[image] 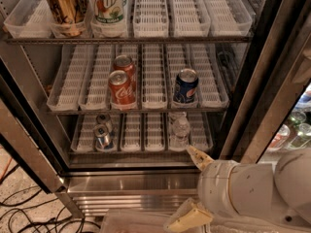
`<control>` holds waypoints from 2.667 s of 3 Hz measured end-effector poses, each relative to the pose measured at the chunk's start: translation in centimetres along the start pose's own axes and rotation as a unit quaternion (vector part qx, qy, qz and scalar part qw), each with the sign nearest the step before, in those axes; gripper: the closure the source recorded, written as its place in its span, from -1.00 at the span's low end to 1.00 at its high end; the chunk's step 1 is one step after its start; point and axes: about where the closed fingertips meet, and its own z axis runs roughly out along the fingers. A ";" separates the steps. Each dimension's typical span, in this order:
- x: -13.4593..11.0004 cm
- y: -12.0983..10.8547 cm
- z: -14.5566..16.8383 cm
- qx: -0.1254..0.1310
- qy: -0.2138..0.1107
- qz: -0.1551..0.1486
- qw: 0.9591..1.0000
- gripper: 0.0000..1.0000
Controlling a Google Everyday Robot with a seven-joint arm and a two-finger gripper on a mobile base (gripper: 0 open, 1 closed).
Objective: Pick pepsi can from middle shelf of fridge
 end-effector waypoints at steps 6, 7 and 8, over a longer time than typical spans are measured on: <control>-1.9 -11.8 -0.1 0.150 -0.264 0.099 0.948 -1.00; -1.9 -11.8 -0.1 0.149 -0.265 0.100 0.947 -1.00; -1.3 -12.0 0.2 0.177 -0.267 0.124 0.939 -1.00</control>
Offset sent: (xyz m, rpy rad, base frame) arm 0.0066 0.0003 0.0030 0.1432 -0.0237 -0.0070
